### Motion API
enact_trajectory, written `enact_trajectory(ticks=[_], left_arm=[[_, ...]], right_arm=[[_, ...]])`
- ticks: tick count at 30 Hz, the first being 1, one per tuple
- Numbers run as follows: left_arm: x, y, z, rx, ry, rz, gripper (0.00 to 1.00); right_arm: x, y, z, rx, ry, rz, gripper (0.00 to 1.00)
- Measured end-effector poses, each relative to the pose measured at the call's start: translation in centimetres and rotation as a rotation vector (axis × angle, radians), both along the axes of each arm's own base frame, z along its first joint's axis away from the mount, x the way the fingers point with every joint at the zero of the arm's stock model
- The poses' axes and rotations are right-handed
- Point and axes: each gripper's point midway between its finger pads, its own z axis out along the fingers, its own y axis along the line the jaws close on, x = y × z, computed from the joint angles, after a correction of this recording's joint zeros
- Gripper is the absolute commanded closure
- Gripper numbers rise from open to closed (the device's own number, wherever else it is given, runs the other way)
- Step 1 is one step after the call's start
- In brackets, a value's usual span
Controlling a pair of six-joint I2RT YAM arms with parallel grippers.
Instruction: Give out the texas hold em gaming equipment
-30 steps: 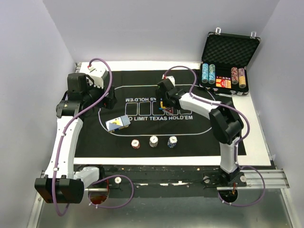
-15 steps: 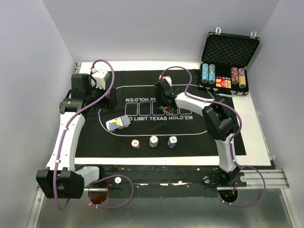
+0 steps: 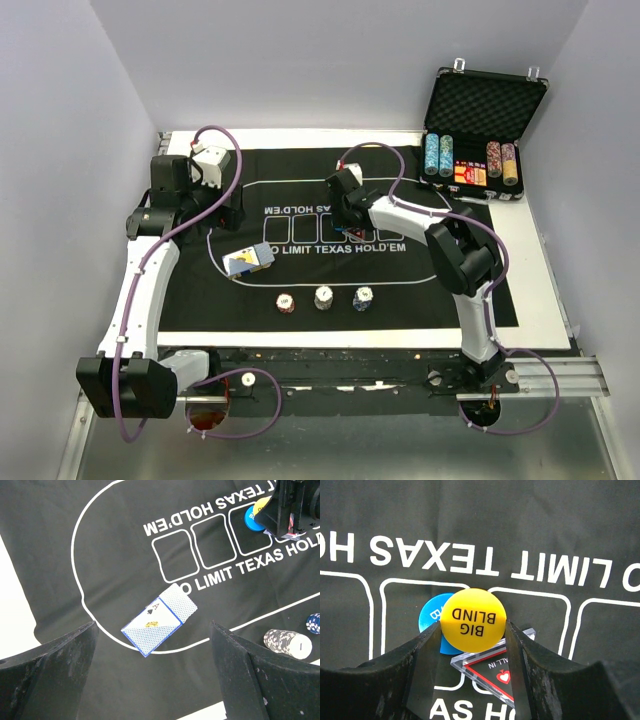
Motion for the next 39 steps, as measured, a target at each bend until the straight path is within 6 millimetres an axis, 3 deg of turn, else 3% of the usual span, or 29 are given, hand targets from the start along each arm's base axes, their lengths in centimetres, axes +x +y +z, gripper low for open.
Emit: enact_trajectory(ticks=[9,14,18,25,27,30,32,39], left_arm=[[0.0,0.1,-0.3,0.008,-0.001,-0.001,0.01],[0.0,0.1,-0.3,0.008,-0.001,0.001,0.01],[0.0,0.2,-0.3,0.011,-0.002,0.004,0.01],[0.1,0.5,-0.3,0.023,-0.003,0.011,0.01],[0.1,0.5,-0.3,0.029,-0.004,0.009,0.01],[0.1,0.6,-0.4,0.034,-0.005,0.007,0.01],[0.0,0.6,-0.3,0.036,-0.007,0.006,0.01],[-0.3,0.6,0.3,0.041,-0.028,0.001,0.01]], right_arm=[[0.1,0.0,0.1,0.001,-0.004,-0.005,0.59],[1.8,0.1,0.3,-0.003,-0.021,-0.016,0.61],[4.3,0.1,1.3,0.012,-0.054,-0.038,0.63],[11.3,-0.9,3.2,0.053,-0.152,-0.118,0.64],[13.2,-1.2,3.2,0.056,-0.17,-0.138,0.56],[15.1,-2.2,2.8,0.04,-0.179,-0.178,0.33],[14.9,-3.5,2.1,0.001,-0.165,-0.203,0.23],[11.6,-8.4,1.5,-0.077,-0.104,-0.28,0.16]])
